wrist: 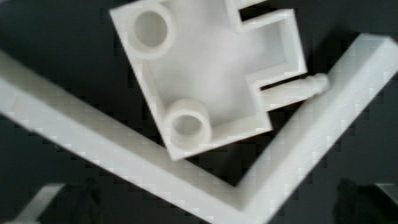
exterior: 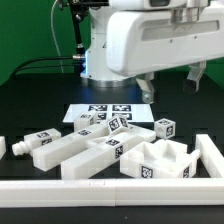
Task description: Assemble chair
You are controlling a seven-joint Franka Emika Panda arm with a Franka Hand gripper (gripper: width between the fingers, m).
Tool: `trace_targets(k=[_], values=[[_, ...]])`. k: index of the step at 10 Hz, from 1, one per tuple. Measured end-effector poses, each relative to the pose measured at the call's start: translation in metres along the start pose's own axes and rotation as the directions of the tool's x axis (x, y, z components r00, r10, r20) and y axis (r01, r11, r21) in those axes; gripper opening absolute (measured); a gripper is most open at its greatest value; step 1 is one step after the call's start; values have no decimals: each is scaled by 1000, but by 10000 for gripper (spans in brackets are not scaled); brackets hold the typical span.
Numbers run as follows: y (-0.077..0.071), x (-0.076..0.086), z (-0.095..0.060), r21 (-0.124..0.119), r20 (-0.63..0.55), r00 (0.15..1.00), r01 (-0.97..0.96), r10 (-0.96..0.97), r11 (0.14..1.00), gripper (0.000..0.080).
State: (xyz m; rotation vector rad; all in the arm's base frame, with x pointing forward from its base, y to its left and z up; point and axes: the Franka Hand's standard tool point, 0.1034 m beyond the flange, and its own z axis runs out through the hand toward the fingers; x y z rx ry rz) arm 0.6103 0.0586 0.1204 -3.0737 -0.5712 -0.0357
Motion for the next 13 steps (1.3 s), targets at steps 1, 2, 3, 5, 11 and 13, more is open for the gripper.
trace_targets(k=[1, 2, 3, 5, 11, 13], values=[[1, -4, 6, 9, -2, 994, -110, 110, 994, 649], [2, -5, 8, 26, 1, 978, -210, 210, 977, 649], [1, -4, 7, 39, 1, 965, -261, 261, 965, 649], [-3, -3, 8, 49, 7, 929, -370, 370, 928, 649], [13, -23, 54, 81, 77, 847, -531, 526, 843, 649], [15, -25, 67, 81, 68, 851, -525, 521, 847, 649]])
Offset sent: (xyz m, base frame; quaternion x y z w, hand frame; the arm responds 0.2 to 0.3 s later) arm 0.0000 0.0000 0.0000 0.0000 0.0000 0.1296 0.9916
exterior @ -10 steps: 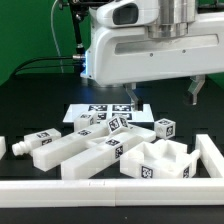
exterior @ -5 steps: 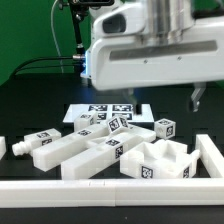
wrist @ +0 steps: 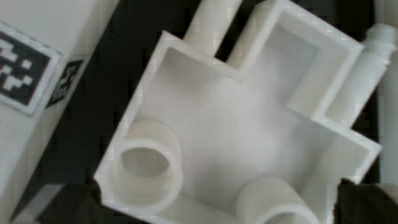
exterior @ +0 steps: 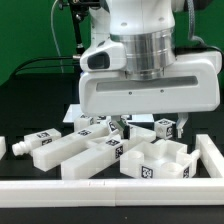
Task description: Assemble chair
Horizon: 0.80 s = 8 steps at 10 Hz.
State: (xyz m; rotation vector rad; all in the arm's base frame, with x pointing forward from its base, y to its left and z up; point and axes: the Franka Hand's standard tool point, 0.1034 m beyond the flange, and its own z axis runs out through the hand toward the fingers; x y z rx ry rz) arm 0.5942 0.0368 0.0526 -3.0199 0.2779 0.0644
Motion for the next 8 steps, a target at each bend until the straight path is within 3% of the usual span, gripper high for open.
trace_targets(k=[4, 8], values=[[7, -5, 16, -4, -9, 1000, 15, -15, 1000, 649], [12, -6, 23, -9, -5, 1000, 30, -31, 999, 649]])
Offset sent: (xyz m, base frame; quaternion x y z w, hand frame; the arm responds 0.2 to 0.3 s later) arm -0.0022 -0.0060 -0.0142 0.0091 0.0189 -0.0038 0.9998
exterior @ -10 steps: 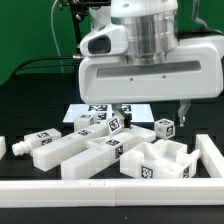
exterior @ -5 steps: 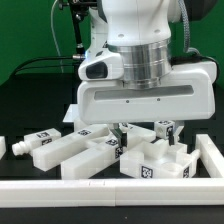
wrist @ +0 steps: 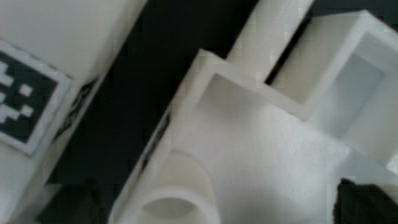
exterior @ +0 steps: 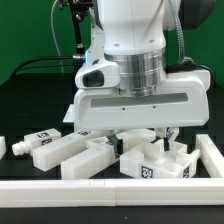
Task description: Assemble chair
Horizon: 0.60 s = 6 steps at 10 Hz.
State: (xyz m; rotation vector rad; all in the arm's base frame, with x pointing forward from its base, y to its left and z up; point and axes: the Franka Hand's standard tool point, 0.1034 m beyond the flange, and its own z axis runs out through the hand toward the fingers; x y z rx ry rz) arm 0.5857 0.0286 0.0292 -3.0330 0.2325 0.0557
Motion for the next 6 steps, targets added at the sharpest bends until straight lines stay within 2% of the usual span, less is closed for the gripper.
trace_targets(k=[3, 5, 6], values=[[-4, -1, 8, -1, -7, 1000, 8, -8, 1000, 649], [-4, -1, 8, -1, -6, 1000, 8, -8, 1000, 409], [-4, -1, 8, -1, -6, 1000, 8, -8, 1000, 409]])
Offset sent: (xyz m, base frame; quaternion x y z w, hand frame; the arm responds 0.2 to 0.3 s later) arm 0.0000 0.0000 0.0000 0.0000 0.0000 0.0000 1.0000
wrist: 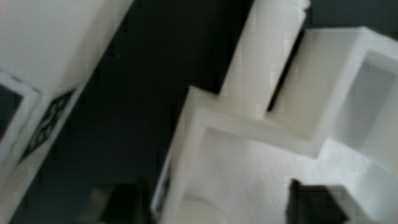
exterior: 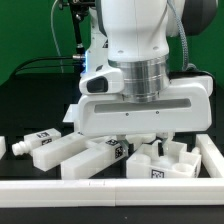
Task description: Assemble chair
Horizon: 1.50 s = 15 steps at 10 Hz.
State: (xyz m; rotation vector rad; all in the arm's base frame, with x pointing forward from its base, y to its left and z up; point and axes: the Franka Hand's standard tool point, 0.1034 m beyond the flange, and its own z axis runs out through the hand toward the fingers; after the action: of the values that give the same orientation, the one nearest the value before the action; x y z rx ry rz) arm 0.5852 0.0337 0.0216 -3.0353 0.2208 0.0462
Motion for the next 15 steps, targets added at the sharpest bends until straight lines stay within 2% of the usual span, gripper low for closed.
trace_targets(k=[1, 2, 3, 4, 8, 11, 15], values=[[0, 0, 0, 0, 0, 1000, 0, 0, 1000, 226], [0, 0, 0, 0, 0, 1000, 0, 0, 1000, 94], [1, 0, 0, -1, 0, 1000, -2, 2, 1000, 94], [1, 0, 0, -1, 0, 1000, -1, 1, 1000, 26], [1, 0, 0, -2, -1, 1000, -1, 1, 1000, 26], [-1, 9, 0, -10, -17, 1000, -4, 3, 1000, 26], [-2, 16, -1, -35, -45, 999, 20, -21, 999, 26]])
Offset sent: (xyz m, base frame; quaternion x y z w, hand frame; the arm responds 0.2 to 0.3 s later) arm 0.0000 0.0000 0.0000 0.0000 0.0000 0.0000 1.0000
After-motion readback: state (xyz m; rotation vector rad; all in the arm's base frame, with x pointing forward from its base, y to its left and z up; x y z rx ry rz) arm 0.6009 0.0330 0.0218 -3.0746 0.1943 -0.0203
